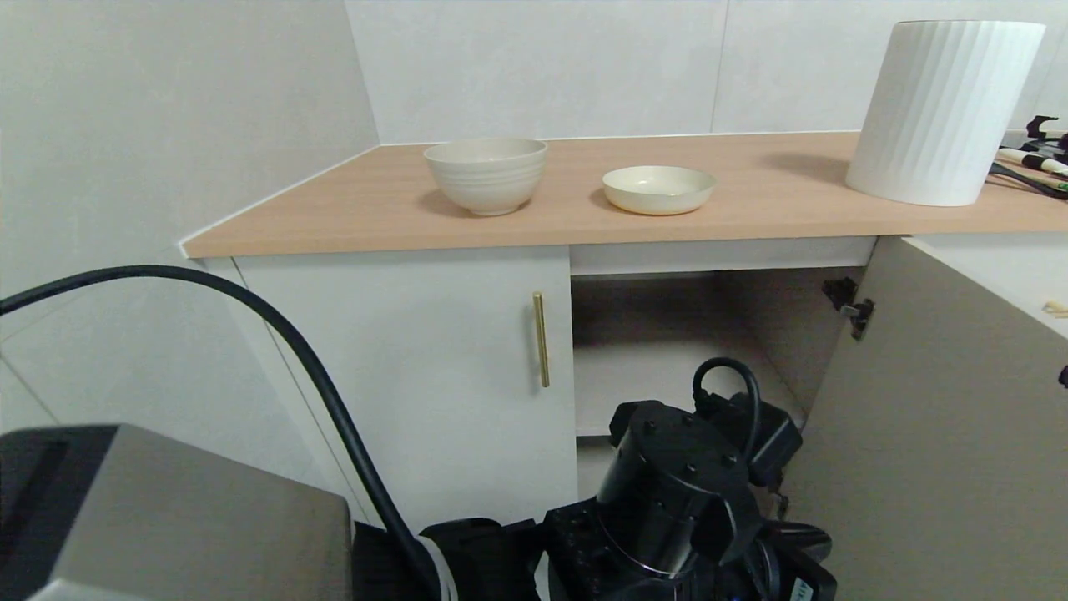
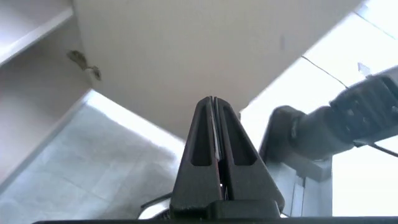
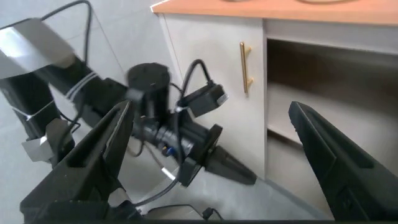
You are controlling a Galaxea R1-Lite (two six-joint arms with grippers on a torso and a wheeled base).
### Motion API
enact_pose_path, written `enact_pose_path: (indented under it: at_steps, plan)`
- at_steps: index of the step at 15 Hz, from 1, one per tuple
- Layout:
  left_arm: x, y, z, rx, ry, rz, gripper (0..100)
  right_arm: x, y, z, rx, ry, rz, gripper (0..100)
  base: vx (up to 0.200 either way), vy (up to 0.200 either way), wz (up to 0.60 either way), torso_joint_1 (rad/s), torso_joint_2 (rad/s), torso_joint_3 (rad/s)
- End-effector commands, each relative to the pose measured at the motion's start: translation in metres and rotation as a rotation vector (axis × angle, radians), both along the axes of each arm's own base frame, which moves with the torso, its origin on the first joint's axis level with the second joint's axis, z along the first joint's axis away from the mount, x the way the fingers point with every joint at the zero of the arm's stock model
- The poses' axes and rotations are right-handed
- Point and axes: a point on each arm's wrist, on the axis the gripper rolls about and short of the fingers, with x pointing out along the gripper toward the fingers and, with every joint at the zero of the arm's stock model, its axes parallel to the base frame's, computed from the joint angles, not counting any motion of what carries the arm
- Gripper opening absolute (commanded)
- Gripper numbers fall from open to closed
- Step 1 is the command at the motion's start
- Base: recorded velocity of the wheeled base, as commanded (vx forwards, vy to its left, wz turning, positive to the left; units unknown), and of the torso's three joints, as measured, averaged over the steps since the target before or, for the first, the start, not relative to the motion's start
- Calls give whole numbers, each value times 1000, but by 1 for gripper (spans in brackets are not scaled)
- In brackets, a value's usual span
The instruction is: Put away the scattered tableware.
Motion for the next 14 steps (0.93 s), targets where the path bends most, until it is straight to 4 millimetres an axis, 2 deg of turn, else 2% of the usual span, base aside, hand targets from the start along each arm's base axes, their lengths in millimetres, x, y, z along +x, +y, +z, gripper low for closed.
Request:
enact_pose_path:
  at_steps: [1,2,5,6,7,9,12,13,14]
  plan:
    - [1,1,3,-7,-4,6,0,2,2,-1,-7,8,2,100,0,0,0,0,0,0]
    - [3,6,9,-19,-14,29,0,4,4,-2,-15,18,2,100,0,0,0,0,0,0]
    - [27,44,34,-54,-55,181,0,18,16,-14,-77,95,-1,100,0,0,0,0,0,0]
    - [30,49,37,-59,-58,194,0,20,17,-16,-82,103,-1,100,0,0,0,0,0,0]
    - [43,79,53,-82,-78,273,0,30,26,-18,-106,138,0,100,0,0,0,0,0,0]
    - [53,117,72,-116,-107,369,0,49,42,-19,-141,178,0,100,0,0,0,0,0,0]
    - [46,169,90,-134,-146,479,0,87,72,-9,-144,181,-9,100,0,0,0,0,0,0]
    - [42,184,92,-109,-154,505,100,99,81,-3,-141,176,-14,100,0,0,0,0,0,0]
    - [40,199,91,-77,-167,532,100,111,88,1,-144,174,-26,100,0,0,0,0,0,0]
